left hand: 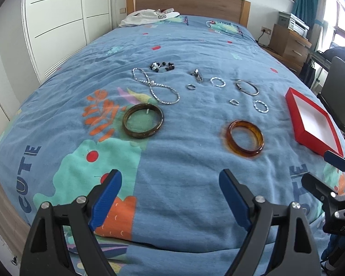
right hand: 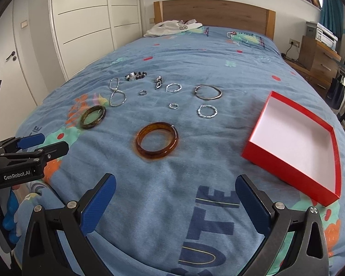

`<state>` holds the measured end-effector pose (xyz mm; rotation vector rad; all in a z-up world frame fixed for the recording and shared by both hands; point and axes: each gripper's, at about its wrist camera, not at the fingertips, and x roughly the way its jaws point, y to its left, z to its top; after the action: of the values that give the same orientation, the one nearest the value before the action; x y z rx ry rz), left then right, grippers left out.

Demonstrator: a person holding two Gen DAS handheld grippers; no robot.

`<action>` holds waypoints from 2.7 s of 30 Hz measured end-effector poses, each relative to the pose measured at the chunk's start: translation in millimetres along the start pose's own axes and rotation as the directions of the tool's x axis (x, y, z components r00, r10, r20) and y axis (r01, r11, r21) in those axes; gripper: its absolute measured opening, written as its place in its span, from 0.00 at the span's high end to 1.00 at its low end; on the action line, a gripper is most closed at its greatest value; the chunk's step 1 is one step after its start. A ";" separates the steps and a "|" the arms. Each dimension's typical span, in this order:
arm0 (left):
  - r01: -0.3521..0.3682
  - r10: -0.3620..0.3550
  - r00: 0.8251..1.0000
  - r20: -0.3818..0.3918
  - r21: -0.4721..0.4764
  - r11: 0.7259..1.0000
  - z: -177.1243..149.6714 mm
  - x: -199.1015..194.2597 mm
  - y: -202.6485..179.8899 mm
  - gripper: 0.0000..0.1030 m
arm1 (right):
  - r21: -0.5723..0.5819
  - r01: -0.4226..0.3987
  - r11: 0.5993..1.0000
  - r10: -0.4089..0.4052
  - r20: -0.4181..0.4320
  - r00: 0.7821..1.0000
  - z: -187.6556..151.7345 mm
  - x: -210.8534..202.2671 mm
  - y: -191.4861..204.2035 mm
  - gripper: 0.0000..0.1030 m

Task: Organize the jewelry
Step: 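Reach both grippers toward the amber and dark brown bangles, then grasp the amber bangle with the right gripper while the left grasps the dark bangle, then carry both bangles into the red box and lower them onto its floor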

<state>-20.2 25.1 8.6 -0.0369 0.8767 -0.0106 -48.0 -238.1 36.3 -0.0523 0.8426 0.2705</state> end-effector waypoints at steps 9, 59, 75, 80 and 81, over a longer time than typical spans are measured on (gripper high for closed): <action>0.000 -0.001 0.999 -0.032 -0.032 0.999 1.7 16.4 10.6 0.16 | -0.032 -0.002 0.999 0.001 -0.041 0.999 2.0 20.3 7.2 0.05; -0.043 0.033 0.993 -0.109 -0.088 0.995 70.9 155.7 59.2 0.17 | -0.105 -0.026 0.994 0.009 -0.158 0.987 43.7 141.3 21.6 0.12; -0.041 0.033 0.995 -0.095 -0.086 0.995 68.5 136.4 49.1 0.27 | -0.124 -0.058 0.991 0.037 -0.162 0.986 51.0 131.5 23.9 0.26; -0.044 0.039 0.997 -0.072 -0.068 0.997 68.7 119.3 42.4 0.27 | -0.130 -0.070 0.989 0.052 -0.138 0.989 55.7 118.6 28.1 0.26; -0.045 0.041 0.997 -0.063 -0.064 0.997 69.0 114.3 40.9 0.27 | -0.131 -0.072 0.989 0.054 -0.134 0.990 56.1 115.9 29.2 0.26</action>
<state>105.8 65.2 -36.6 -0.0789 0.9395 0.0577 58.8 -176.4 -10.6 -0.1718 0.9557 0.3868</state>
